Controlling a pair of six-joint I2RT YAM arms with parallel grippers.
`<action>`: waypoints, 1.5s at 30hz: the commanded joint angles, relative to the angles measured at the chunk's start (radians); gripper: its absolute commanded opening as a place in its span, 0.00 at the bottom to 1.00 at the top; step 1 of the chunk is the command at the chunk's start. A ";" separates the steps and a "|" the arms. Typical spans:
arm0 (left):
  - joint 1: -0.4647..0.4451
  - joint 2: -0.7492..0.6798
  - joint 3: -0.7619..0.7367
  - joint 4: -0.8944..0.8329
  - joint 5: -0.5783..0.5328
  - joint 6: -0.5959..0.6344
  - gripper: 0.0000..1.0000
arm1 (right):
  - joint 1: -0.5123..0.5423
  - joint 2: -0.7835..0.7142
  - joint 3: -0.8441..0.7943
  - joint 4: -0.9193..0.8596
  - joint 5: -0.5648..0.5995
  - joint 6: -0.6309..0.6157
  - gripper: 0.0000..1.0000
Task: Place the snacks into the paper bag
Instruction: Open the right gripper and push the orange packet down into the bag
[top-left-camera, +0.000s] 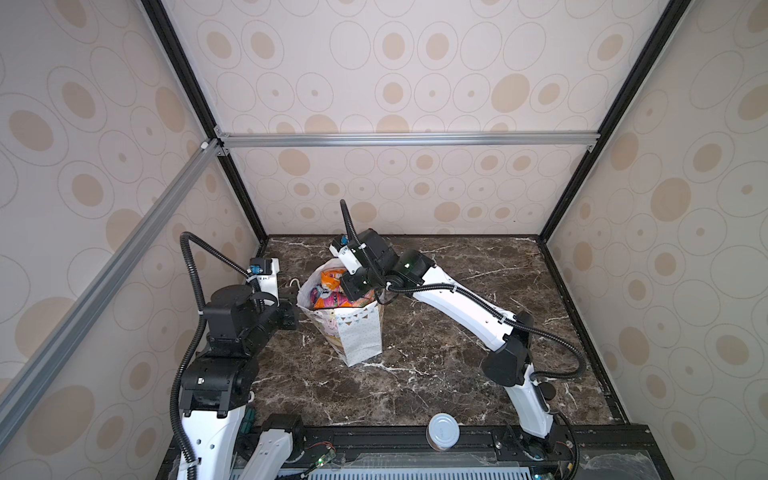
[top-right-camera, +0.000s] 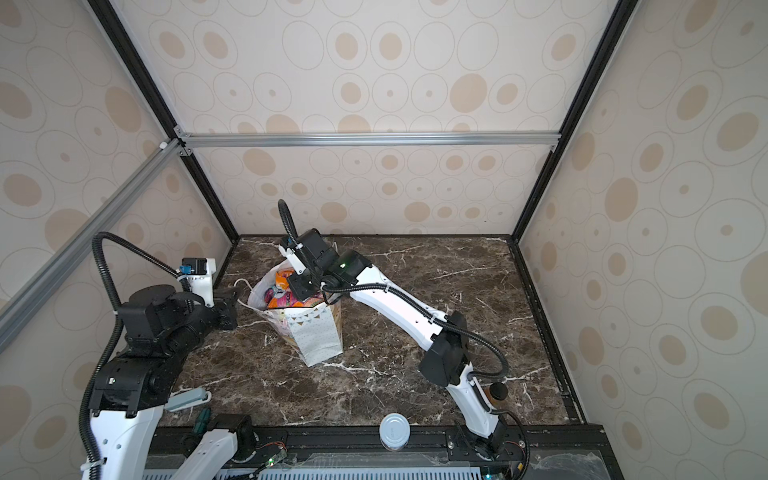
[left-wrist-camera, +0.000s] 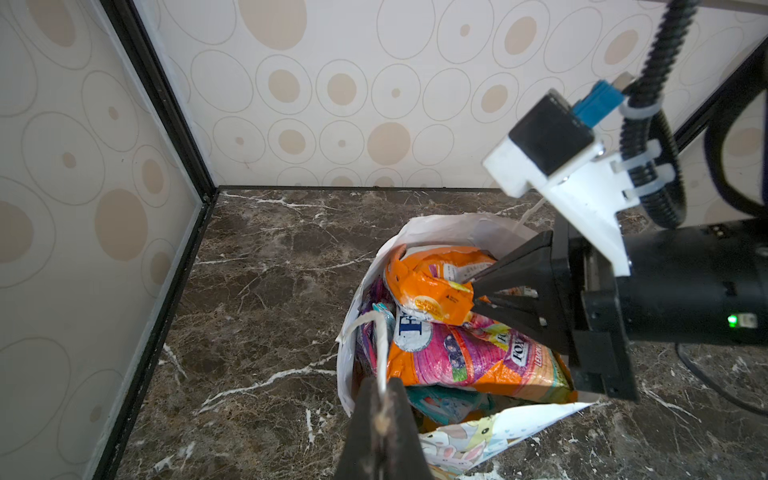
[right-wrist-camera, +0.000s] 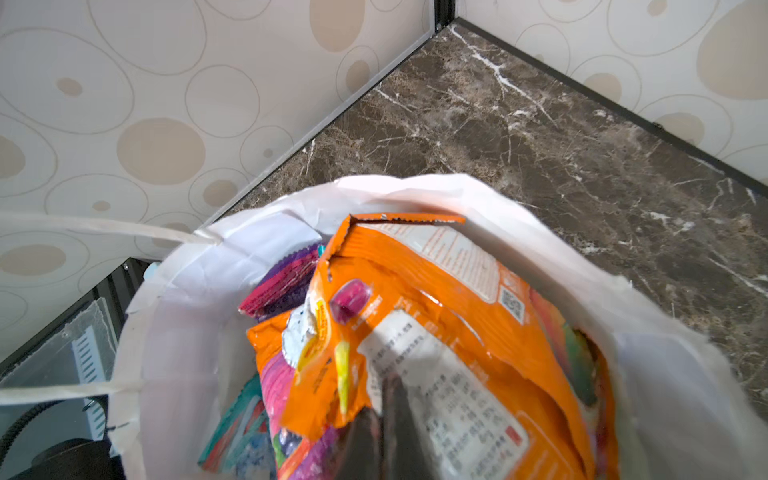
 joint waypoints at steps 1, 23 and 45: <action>0.001 0.005 0.026 0.036 0.003 0.026 0.00 | 0.009 -0.016 -0.041 -0.115 -0.035 0.009 0.00; 0.000 0.012 0.047 0.026 -0.029 0.020 0.00 | 0.015 -0.080 0.130 -0.107 -0.024 -0.017 0.38; 0.001 0.032 0.081 0.017 -0.042 0.024 0.00 | 0.043 0.147 0.231 -0.233 -0.021 -0.093 0.05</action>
